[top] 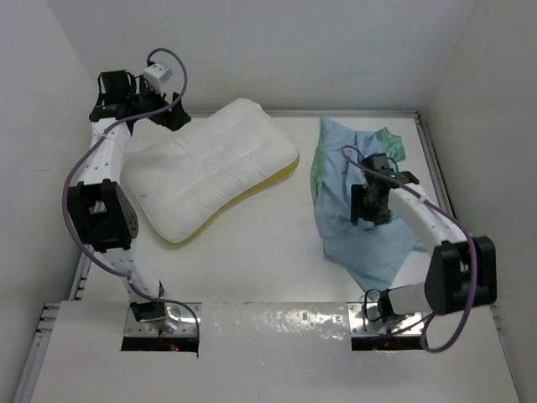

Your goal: Put the pillow into the pillowcase

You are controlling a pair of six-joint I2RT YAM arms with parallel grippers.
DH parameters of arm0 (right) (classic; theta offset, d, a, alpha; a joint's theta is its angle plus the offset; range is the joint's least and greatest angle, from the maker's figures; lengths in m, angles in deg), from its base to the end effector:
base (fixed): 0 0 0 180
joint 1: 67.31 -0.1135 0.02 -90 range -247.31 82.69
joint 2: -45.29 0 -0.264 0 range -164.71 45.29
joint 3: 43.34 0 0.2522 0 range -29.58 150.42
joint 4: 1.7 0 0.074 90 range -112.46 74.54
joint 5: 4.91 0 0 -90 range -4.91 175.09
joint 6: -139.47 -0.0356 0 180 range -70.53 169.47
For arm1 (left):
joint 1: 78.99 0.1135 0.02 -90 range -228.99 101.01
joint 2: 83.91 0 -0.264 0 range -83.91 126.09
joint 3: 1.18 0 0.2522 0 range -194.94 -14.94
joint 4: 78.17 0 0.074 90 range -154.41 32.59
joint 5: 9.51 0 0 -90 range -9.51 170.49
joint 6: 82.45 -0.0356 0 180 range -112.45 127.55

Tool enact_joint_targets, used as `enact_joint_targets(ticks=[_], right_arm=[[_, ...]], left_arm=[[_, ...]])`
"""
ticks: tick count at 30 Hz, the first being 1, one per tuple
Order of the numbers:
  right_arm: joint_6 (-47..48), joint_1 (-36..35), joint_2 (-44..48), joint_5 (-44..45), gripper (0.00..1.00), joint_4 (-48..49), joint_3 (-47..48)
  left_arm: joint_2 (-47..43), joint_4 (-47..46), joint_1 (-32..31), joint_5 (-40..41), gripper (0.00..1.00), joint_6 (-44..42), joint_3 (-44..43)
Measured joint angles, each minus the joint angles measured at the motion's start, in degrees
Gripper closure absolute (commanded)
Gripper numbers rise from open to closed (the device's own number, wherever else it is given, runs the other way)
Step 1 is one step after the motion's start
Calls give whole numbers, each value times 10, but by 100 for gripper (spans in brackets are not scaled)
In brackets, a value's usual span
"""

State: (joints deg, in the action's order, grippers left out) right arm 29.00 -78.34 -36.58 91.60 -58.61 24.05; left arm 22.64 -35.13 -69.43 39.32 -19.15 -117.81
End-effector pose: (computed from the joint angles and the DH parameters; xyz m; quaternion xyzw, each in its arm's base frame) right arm 0.2577 0.0461 0.2081 0.0902 0.9812 -0.0101 0.1706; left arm 0.4260 0.0480 0.3559 0.2886 0.7883 -0.1545 0.5209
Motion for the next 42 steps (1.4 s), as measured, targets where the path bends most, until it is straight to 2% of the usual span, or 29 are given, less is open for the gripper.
enact_joint_targets(ticks=[1, 2, 4, 5, 6, 7, 8, 9, 10, 11, 12, 13, 15, 18, 21, 24, 28, 31, 32, 34, 35, 36, 37, 39, 42], right_arm=[[-11, 15, 21, 14, 6, -22, 1], [-19, 39, 45, 38, 1, -46, 4], [-30, 82, 82, 89, 4, -68, 14], [-31, 96, 96, 115, 18, -67, 21], [-32, 100, 104, 130, 45, -60, 31], [-25, 100, 105, 130, 79, -46, 42], [-18, 100, 97, 119, 100, -24, 59], [-15, 99, 78, 106, 100, 4, 82], [-16, 97, 54, 93, 85, 31, 106], [-20, 97, 9, 75, 56, 43, 147], [-26, 97, -34, 63, 37, 61, 191], [-30, 97, -91, 52, 32, 82, 244], [-37, 95, -197, 41, 30, 116, 339], [-52, 88, -342, 34, 31, 136, 461], [-52, 77, -452, 32, 32, 128, 531], [-43, 53, -506, 22, 32, 118, 536], [-31, 8, -525, 8, 34, 127, 523], [-27, -22, -525, 2, 45, 150, 524], [-26, -30, -526, -4, 61, 155, 524], [-27, -39, -530, -16, 76, 164, 523], [-24, -42, -532, -27, 89, 167, 522], [-18, -42, -534, -36, 96, 171, 518], [-11, -43, -534, -48, 100, 177, 507], [11, -45, -520, -75, 100, 193, 480], [78, -52, -440, -130, 100, 222, 346]], left_arm=[[4, 0, 0, -1, 8, 0, -5], [7, 1, 0, -3, 8, 0, -9], [12, 1, 0, -5, 9, 0, -12], [13, 2, 0, -6, 9, -1, -13], [14, 3, 0, -7, 9, -1, -13], [14, 3, 0, -7, 9, -2, -13], [14, 4, 0, -9, 9, -2, -13], [14, 4, 0, -9, 9, -3, -13], [14, 4, -1, -10, 9, -3, -13], [14, 5, -1, -9, 10, -3, -13], [14, 5, -1, -9, 9, -3, -13], [14, 5, -1, -9, 9, -3, -13], [12, 4, -2, -6, 9, -6, -8], [5, 8, -2, 4, 9, -15, 15], [0, 20, -2, 15, 9, -33, 44], [0, 37, -2, 29, 9, -50, 71], [0, 54, -2, 45, 9, -60, 83], [0, 54, -2, 52, 9, -63, 83], [0, 54, -2, 54, 9, -63, 83], [0, 54, -2, 58, 9, -65, 83], [0, 54, -2, 59, 9, -65, 83], [0, 54, -2, 62, 9, -65, 83], [0, 55, -2, 64, 9, -65, 83], [0, 55, -2, 69, 9, -67, 83], [0, 59, -2, 78, 11, -77, 83]])
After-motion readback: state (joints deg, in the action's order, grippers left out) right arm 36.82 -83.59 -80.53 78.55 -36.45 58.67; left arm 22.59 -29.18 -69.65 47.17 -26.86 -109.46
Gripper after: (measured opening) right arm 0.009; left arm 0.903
